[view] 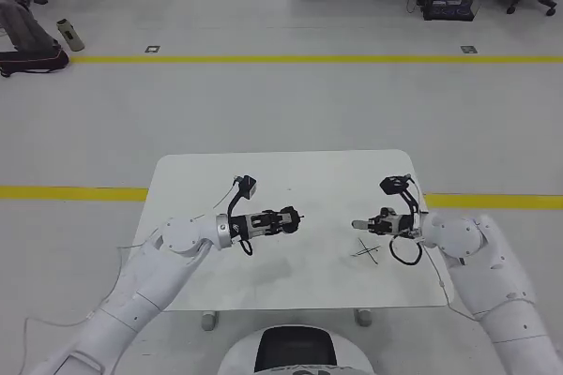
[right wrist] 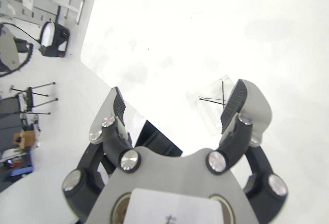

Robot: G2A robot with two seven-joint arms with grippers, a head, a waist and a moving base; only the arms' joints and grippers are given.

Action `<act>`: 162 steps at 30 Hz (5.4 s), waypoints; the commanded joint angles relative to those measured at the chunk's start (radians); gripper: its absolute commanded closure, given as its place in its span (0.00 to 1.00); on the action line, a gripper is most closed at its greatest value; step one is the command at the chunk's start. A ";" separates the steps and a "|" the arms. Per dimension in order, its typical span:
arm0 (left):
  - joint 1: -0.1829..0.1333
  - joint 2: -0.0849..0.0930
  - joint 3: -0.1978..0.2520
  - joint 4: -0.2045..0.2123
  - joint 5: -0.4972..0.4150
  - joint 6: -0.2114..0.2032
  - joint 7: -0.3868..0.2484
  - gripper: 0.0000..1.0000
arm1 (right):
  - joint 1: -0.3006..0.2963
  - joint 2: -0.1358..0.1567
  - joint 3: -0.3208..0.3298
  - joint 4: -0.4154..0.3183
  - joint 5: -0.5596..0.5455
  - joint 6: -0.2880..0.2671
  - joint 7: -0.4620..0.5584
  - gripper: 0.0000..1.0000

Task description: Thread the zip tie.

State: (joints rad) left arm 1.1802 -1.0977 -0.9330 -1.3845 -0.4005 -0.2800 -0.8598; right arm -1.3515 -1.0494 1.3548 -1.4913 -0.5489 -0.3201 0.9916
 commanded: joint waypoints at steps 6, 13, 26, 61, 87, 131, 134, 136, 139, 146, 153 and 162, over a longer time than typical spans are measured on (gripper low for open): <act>0.000 0.000 0.000 0.000 0.000 0.000 0.000 1.00 | 0.120 0.022 -0.115 0.014 -0.147 -0.020 0.023 0.00; 0.000 0.000 0.000 0.000 0.000 0.000 0.000 1.00 | 0.188 0.061 -0.267 0.021 -0.257 -0.020 -0.011 0.00; 0.000 0.000 0.000 0.000 0.000 0.000 0.000 1.00 | 0.180 0.071 -0.342 -0.039 -0.403 -0.020 -0.027 0.00; 0.000 0.000 0.000 0.000 0.000 0.000 0.000 1.00 | 0.355 0.178 -0.688 -0.014 -0.475 -0.020 -0.146 0.00; 0.000 0.000 0.000 0.000 0.000 0.000 0.000 1.00 | 0.663 0.280 -1.067 -0.003 -0.253 -0.020 -0.078 0.00; 0.000 0.000 0.000 0.000 0.000 0.000 0.000 1.00 | 0.634 0.274 -1.105 0.075 -0.273 -0.020 -0.197 0.00; 0.000 0.000 0.000 0.000 0.000 0.000 0.000 1.00 | 0.633 0.264 -1.102 0.088 -0.278 -0.020 -0.201 0.00; 0.000 0.000 0.000 0.000 0.000 0.000 0.000 1.00 | 0.633 0.264 -1.102 0.088 -0.278 -0.020 -0.201 0.00; 0.000 0.000 0.000 0.000 0.000 0.000 0.000 1.00 | 0.633 0.264 -1.102 0.088 -0.278 -0.020 -0.201 0.00; 0.000 0.000 0.000 0.000 0.000 0.000 0.000 1.00 | 0.610 0.244 -1.096 0.117 -0.317 -0.018 -0.208 0.00; 0.000 0.000 0.000 0.000 0.000 0.000 0.000 1.00 | 0.608 0.232 -1.097 0.124 -0.333 -0.020 -0.211 0.00; 0.000 0.000 0.000 0.000 0.000 0.000 0.000 1.00 | 0.589 0.219 -1.090 0.137 -0.384 -0.020 -0.233 0.00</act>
State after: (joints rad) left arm 1.1802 -1.0977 -0.9330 -1.3845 -0.4005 -0.2799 -0.8598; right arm -0.7631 -0.8285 0.2690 -1.3531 -0.9126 -0.3401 0.7544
